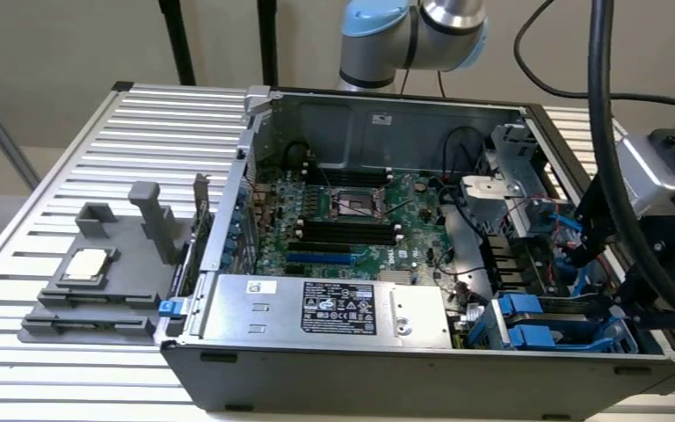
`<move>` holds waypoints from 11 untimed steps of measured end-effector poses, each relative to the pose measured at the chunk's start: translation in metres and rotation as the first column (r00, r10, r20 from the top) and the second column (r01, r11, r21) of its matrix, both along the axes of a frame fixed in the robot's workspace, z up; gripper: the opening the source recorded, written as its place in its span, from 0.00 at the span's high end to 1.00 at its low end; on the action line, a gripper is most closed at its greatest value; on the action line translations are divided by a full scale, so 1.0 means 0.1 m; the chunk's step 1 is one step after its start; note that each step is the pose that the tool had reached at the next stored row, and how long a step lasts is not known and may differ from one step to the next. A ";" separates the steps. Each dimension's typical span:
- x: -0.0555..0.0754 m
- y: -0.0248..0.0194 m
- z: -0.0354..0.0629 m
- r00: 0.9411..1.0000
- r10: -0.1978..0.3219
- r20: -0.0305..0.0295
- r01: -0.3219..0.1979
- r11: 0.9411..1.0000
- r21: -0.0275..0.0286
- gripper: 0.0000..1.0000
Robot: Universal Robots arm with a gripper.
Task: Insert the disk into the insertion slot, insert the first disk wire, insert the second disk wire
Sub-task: 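Insert the first disk wire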
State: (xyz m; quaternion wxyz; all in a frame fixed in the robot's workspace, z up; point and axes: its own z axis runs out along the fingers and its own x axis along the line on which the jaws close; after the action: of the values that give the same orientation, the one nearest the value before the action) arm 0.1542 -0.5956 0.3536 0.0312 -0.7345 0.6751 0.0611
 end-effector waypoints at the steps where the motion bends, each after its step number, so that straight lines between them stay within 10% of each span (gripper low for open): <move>1: 0.02 -0.015 -0.001 1.000 0.000 -0.001 0.000 1.000 0.004 0.45; 11: 0.19 -0.130 -0.038 1.000 0.002 -0.017 -0.001 1.000 0.015 0.45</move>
State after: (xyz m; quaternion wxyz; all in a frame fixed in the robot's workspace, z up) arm 0.1728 -0.6086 0.3498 0.0309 -0.7342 0.6743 0.0722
